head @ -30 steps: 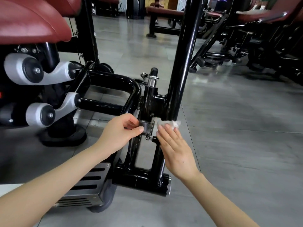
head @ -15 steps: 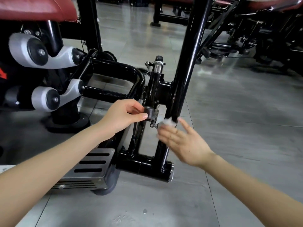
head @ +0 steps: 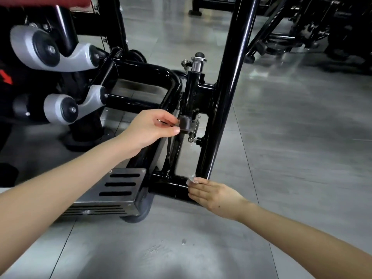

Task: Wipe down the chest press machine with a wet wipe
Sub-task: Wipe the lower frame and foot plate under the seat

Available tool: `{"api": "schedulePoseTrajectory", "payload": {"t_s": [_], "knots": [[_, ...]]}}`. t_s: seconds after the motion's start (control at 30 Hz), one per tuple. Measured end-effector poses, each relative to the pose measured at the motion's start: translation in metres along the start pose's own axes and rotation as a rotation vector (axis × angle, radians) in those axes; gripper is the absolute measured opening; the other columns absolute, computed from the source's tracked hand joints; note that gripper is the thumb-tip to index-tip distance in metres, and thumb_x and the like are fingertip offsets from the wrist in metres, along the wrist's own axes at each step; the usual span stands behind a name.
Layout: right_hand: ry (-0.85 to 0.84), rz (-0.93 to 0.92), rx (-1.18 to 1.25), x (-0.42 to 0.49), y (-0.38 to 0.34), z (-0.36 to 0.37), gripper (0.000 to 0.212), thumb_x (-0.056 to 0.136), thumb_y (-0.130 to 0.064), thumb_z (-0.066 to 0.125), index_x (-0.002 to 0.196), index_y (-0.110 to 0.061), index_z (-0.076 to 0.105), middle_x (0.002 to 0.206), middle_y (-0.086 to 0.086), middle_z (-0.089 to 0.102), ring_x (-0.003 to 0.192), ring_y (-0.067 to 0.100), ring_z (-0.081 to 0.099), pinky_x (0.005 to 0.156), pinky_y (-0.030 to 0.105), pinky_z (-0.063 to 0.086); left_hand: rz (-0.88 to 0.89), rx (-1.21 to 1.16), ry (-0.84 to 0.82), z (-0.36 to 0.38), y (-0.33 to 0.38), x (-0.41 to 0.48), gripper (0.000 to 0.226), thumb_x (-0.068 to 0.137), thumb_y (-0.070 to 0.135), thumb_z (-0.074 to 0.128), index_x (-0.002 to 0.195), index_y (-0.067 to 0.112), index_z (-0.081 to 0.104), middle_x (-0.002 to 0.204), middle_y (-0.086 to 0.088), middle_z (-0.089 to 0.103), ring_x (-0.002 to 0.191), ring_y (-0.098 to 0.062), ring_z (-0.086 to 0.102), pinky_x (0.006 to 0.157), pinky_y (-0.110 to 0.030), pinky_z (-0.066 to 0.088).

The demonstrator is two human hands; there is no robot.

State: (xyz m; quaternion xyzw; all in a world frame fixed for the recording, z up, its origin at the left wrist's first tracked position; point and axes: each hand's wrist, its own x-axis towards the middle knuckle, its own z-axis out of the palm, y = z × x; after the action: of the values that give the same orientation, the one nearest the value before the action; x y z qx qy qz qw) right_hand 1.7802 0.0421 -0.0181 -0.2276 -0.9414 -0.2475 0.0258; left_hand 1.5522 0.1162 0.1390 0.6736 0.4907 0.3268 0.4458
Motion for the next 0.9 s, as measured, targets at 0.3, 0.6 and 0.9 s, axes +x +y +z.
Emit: {"api": "schedulePoseTrajectory", "payload": {"t_s": [0.3, 0.6, 0.9], "knots": [[0.06, 0.302, 0.102, 0.011, -0.039, 0.004, 0.051, 0.098, 0.0, 0.022, 0.101, -0.005, 0.073, 0.105, 0.012, 0.071, 0.102, 0.026, 0.067, 0.113, 0.042, 0.025, 0.025, 0.045, 0.006, -0.002, -0.002, -0.003, 0.012, 0.082, 0.017, 0.069, 0.091, 0.024, 0.068, 0.091, 0.008, 0.068, 0.081, -0.002, 0.062, 0.08, -0.017, 0.047], [0.039, 0.709, 0.359, 0.08, -0.064, 0.015, 0.075, 0.037, 0.011, 0.074, 0.11, 0.0, 0.068, 0.116, 0.018, 0.066, 0.107, 0.029, 0.064, 0.091, 0.039, 0.051, -0.012, 0.06, 0.039, -0.023, -0.017, -0.006, 0.014, 0.088, 0.016, 0.061, 0.095, 0.026, 0.068, 0.099, 0.008, 0.067, 0.095, -0.01, 0.062, 0.088, -0.029, 0.051], [0.471, 1.197, 0.822, 0.094, -0.049, -0.02, 0.027, 0.085, 0.01, 0.057, 0.103, -0.004, 0.072, 0.104, 0.008, 0.072, 0.091, 0.018, 0.068, 0.084, 0.012, 0.047, -0.039, 0.031, 0.074, -0.045, -0.036, -0.009, 0.014, 0.089, 0.015, 0.06, 0.095, 0.025, 0.069, 0.1, 0.007, 0.067, 0.096, -0.009, 0.06, 0.085, -0.025, 0.051]]}}
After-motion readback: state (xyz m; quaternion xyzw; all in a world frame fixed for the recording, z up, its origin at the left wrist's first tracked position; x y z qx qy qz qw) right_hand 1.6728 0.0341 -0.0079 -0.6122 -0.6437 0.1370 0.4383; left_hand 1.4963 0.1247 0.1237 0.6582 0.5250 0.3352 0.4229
